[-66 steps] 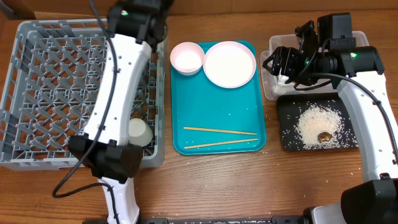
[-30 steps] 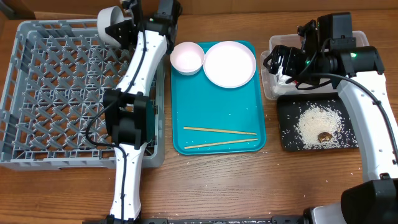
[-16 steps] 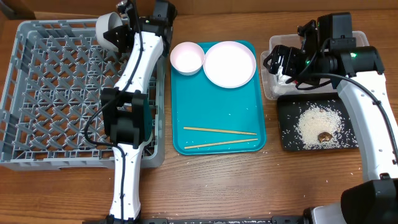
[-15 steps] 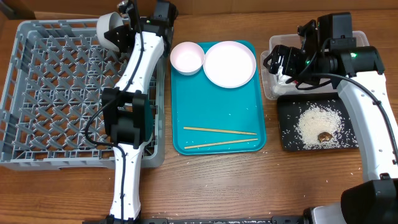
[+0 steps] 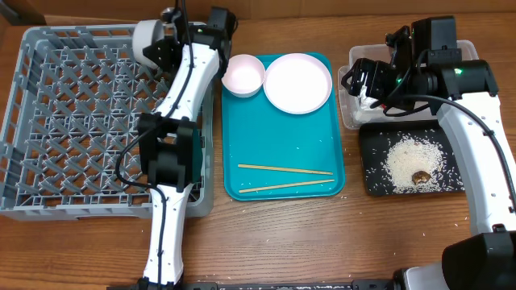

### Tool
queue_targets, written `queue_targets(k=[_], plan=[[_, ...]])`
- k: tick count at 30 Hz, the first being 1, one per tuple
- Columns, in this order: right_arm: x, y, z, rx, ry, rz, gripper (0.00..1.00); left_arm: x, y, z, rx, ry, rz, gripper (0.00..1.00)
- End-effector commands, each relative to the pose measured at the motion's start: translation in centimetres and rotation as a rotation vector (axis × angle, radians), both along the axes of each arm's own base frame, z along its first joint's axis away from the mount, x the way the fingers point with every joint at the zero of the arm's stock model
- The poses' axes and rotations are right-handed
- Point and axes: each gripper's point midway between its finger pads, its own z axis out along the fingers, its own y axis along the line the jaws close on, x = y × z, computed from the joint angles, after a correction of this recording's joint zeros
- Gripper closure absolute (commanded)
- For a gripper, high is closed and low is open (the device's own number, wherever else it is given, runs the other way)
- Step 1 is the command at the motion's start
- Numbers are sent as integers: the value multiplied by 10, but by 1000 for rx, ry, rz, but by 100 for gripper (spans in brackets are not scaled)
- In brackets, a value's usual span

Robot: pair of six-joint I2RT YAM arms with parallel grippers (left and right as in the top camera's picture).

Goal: Sort waste into correct bins and load items into the dishwasher
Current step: 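Lift the white bowl with the left gripper and place it in the rack, then grasp the pink bowl rim with the left gripper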

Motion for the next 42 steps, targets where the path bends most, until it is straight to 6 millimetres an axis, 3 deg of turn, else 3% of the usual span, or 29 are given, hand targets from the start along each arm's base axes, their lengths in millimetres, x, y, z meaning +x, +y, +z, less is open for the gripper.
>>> queue_targets(k=[1, 6, 13, 19, 24, 28, 30, 38, 42], plan=[[2, 0, 6, -4, -22, 0, 0, 2, -26, -34, -88, 115, -77, 74], [2, 0, 6, -3, -22, 1, 0, 2, -57, -46, -141, 184, -157, 57], [2, 0, 6, -3, -22, 1, 0, 11, -86, -46, -236, 265, -277, 34], [2, 0, 6, -3, -22, 0, 0, 20, -116, -22, -443, 256, -405, 27], [2, 0, 6, -3, -22, 0, 0, 25, -165, 6, -654, 295, -665, 21], [2, 0, 6, -3, -22, 0, 0, 13, -227, 11, -870, 411, -994, 16], [2, 0, 6, -3, -22, 0, 0, 7, -244, 9, -945, 437, -1071, 15], [2, 0, 6, -3, -22, 0, 0, 4, -249, -31, -1026, 465, -979, 19], [2, 0, 6, -3, -22, 0, 0, 19, -236, -43, -1044, 359, -844, 18]])
